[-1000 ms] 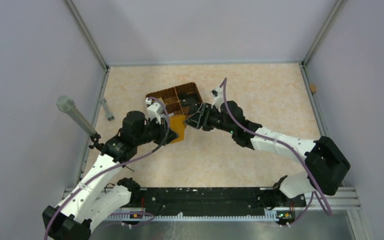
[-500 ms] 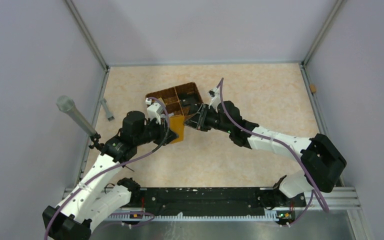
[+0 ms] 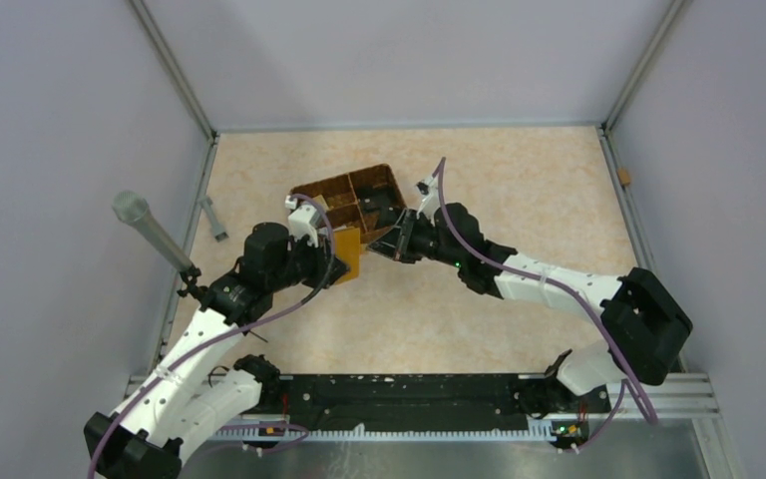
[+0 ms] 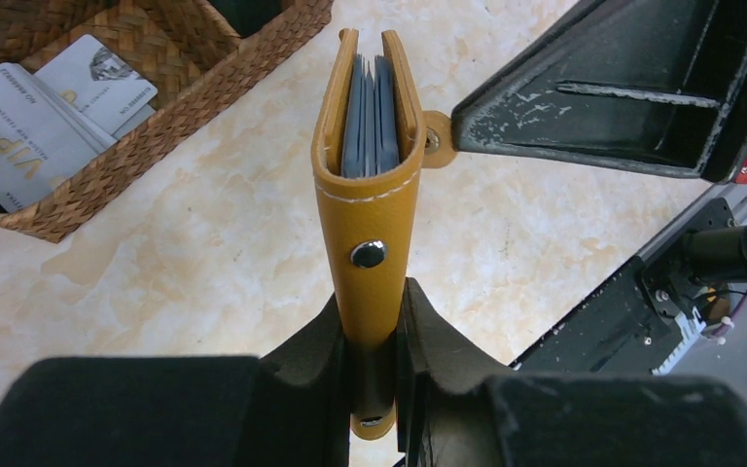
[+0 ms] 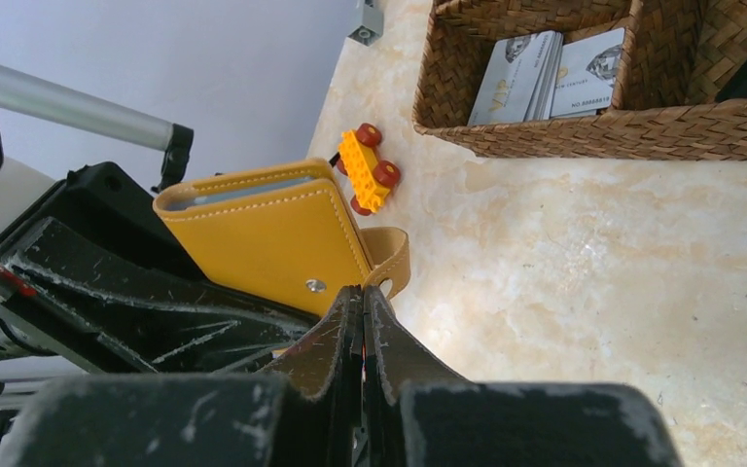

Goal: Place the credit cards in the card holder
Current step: Close the card holder.

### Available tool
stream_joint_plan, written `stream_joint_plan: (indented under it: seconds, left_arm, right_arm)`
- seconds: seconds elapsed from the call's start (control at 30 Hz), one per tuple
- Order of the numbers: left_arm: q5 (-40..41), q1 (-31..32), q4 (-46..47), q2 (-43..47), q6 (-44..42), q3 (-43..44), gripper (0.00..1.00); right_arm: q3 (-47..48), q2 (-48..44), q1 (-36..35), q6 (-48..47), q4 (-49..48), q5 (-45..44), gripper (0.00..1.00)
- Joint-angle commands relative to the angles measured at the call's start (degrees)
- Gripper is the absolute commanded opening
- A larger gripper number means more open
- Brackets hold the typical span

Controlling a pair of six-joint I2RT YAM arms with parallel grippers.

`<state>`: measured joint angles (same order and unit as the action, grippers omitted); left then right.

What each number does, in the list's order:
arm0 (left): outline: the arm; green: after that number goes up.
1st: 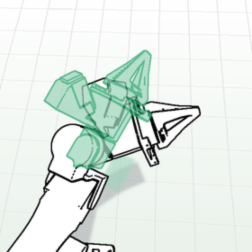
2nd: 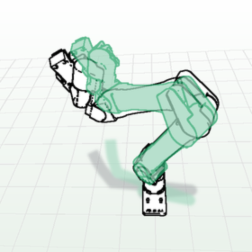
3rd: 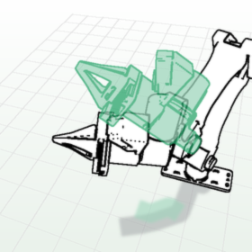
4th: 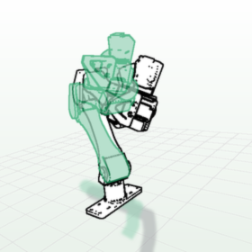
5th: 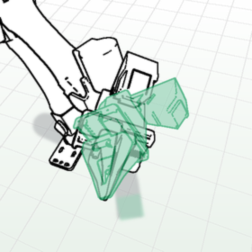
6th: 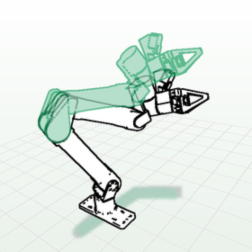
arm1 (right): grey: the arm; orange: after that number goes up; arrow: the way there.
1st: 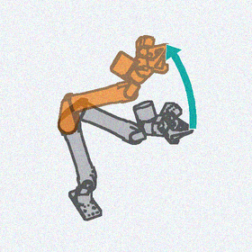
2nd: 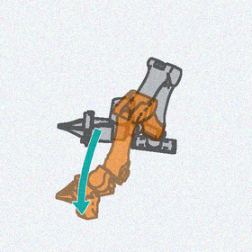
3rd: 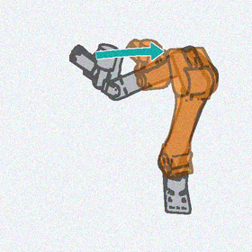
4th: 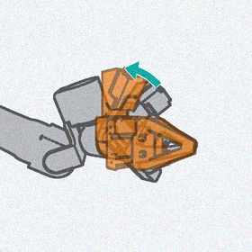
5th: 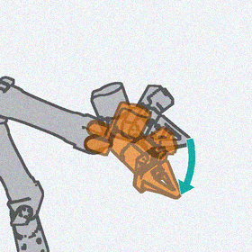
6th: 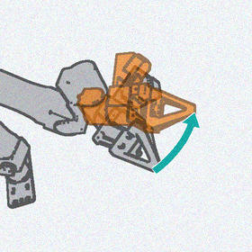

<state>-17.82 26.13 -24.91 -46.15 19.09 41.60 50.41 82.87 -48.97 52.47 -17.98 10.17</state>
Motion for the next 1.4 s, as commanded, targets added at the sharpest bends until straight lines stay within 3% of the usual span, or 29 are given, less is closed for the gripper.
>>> stream_joint_plan:
  seconds: [0.0, 0.53, 0.73, 0.77, 0.9, 1.07, 1.37]
  left_arm:
    - [2.6, 0.0, 1.4, 0.8, -0.5, 2.7, 0.00]
    - [-3.3, 0.0, 3.4, -0.2, -0.5, 2.3, 0.00]
    - [1.3, 0.0, 1.5, 0.1, -0.6, 2.4, 0.00]
    - [1.5, -0.1, 1.4, 0.2, -0.6, 2.4, 0.00]
    - [2.0, -0.1, 1.3, -0.1, -0.6, 2.6, 0.00]
    - [1.5, 0.0, 1.3, -0.3, -0.5, 2.6, 0.00]
    - [1.0, 0.0, 1.3, -0.6, -0.5, 2.6, 0.00]
  right_arm:
    - [-1.0, -2.8, -0.8, -2.8, -3.4, 0.3, 0.00]
    - [1.4, 3.0, -2.9, -4.0, -11.4, 6.8, 0.00]
    - [1.9, -1.2, -3.0, -8.7, -5.2, 4.0, 0.00]
    - [2.0, -2.7, -3.1, -10.2, -3.6, 2.9, 0.01]
    - [2.5, -6.2, -3.4, -13.8, 4.3, -3.5, 0.23]
    - [4.8, -4.2, -3.6, -14.4, 10.0, -7.6, 0.41]
    - [11.0, 2.5, -4.8, -13.5, 12.6, -8.4, 0.48]
